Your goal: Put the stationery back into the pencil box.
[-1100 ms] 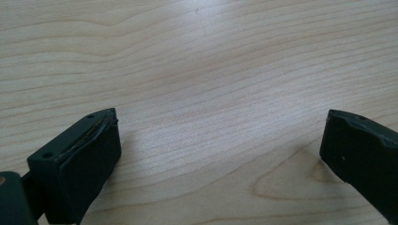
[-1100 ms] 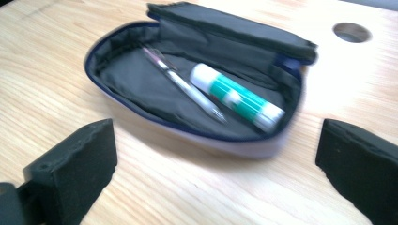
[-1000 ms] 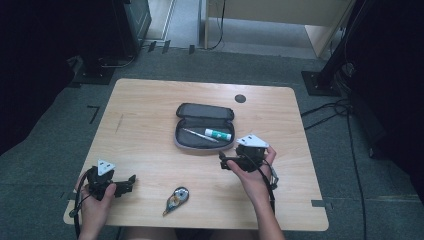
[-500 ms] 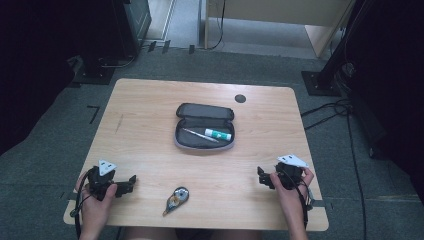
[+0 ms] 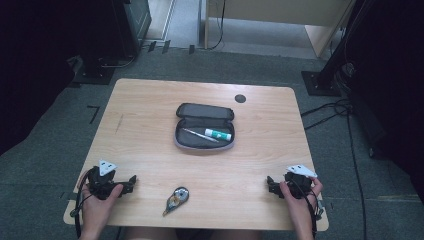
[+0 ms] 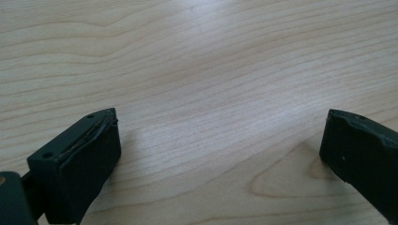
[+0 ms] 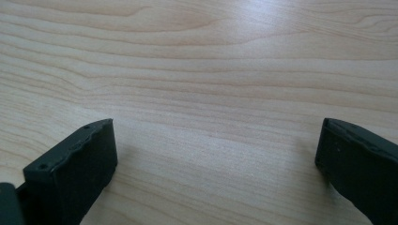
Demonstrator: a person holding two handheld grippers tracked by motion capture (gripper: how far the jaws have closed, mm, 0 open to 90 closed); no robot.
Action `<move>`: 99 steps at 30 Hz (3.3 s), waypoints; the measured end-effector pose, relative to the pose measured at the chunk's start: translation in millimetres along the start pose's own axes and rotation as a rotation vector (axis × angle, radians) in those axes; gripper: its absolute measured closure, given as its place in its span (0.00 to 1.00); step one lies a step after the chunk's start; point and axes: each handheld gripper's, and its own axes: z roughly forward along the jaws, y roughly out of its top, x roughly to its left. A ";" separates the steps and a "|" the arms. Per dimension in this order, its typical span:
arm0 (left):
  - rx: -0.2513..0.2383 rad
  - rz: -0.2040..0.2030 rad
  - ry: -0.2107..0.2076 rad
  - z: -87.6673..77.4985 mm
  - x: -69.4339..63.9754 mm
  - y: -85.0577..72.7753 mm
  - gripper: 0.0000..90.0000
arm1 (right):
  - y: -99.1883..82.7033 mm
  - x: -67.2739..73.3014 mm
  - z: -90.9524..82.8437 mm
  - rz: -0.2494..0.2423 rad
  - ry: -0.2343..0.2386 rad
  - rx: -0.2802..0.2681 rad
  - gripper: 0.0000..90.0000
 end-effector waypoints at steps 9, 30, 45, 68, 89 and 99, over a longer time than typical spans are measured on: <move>-0.010 -0.009 0.009 -4.8 -9.5 1.8 0.00 | -4.0 0.0 -3.1 -0.030 0.022 -0.004 0.00; 0.021 0.073 -0.364 -7.3 -107.2 3.9 0.00 | -4.6 1.0 -3.8 -0.035 0.029 -0.002 0.00; 0.000 0.269 -0.255 -10.3 -157.8 -1.4 0.26 | -4.6 1.0 -3.8 -0.035 0.029 -0.002 0.00; -0.017 0.235 -0.299 6.7 -143.9 19.9 0.47 | -5.4 0.7 -4.3 -0.038 0.027 -0.005 0.00; -0.091 0.132 -0.401 13.6 -120.7 68.5 0.72 | -5.3 0.6 -4.4 -0.038 0.027 -0.006 0.00; -0.134 0.022 -0.372 19.9 -88.8 76.5 0.68 | -5.3 0.6 -4.4 -0.038 0.027 -0.005 0.00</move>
